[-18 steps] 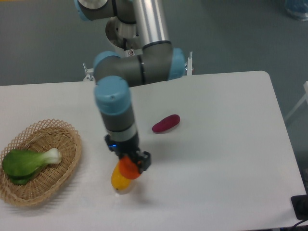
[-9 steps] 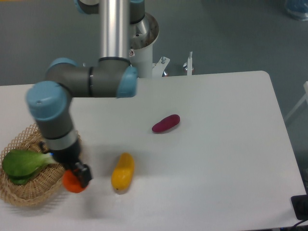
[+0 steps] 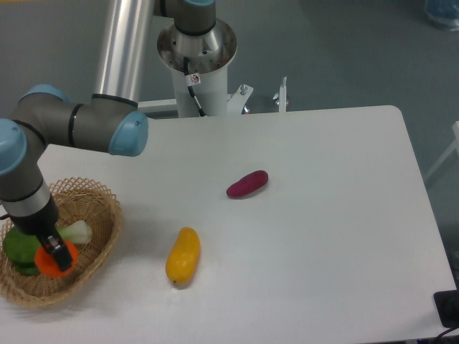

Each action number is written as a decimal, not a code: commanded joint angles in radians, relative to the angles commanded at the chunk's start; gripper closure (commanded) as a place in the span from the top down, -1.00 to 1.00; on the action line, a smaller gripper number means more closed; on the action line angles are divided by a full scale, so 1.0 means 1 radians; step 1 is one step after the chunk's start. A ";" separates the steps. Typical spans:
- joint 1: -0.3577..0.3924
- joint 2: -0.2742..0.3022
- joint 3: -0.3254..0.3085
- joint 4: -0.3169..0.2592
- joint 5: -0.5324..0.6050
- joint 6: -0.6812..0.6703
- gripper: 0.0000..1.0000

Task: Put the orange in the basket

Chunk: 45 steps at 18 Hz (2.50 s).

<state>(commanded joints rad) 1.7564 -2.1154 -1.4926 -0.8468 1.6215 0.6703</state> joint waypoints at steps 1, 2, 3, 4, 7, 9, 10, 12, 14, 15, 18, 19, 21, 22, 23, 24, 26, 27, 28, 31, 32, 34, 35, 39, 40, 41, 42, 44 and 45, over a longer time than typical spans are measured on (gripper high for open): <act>-0.003 0.000 0.000 0.000 -0.002 0.000 1.00; -0.005 0.000 0.000 0.002 0.000 0.002 1.00; -0.005 0.000 0.000 0.003 0.000 0.002 1.00; -0.005 0.000 0.002 0.005 0.001 0.000 1.00; -0.003 0.015 0.008 0.006 0.012 -0.006 1.00; 0.000 0.038 0.023 0.006 0.014 -0.011 1.00; 0.009 0.044 0.029 0.005 0.015 -0.014 1.00; 0.087 0.072 0.019 0.003 0.026 -0.018 1.00; 0.164 0.101 -0.004 -0.002 0.028 -0.018 1.00; 0.208 0.116 -0.021 -0.003 0.028 -0.018 1.00; 0.343 0.170 -0.092 -0.002 0.017 -0.012 1.00; 0.391 0.175 -0.121 0.002 0.012 -0.002 1.00; 0.435 0.181 -0.136 0.003 0.012 0.003 1.00; 0.455 0.172 -0.162 0.009 0.020 0.020 1.00; 0.475 0.170 -0.173 0.009 0.018 0.046 1.00; 0.494 0.176 -0.175 0.005 0.014 0.072 1.00; 0.508 0.183 -0.175 -0.003 0.015 0.094 1.00; 0.524 0.183 -0.178 -0.008 0.018 0.095 1.00; 0.538 0.189 -0.184 -0.008 0.015 0.095 1.00; 0.572 0.209 -0.186 -0.006 0.008 0.095 1.00; 0.584 0.206 -0.175 -0.006 -0.002 0.098 1.00; 0.647 0.195 -0.141 -0.008 -0.090 0.171 1.00; 0.659 0.189 -0.134 -0.011 -0.101 0.205 1.00; 0.744 0.179 -0.130 -0.064 -0.107 0.389 1.00; 0.750 0.176 -0.130 -0.077 -0.100 0.437 1.00; 0.753 0.173 -0.132 -0.080 -0.098 0.474 1.00; 0.753 0.172 -0.135 -0.078 -0.097 0.495 1.00; 0.755 0.164 -0.138 -0.074 -0.080 0.500 1.00; 0.755 0.163 -0.137 -0.069 -0.075 0.502 1.00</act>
<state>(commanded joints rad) 2.5111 -1.9527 -1.6291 -0.9158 1.5462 1.1719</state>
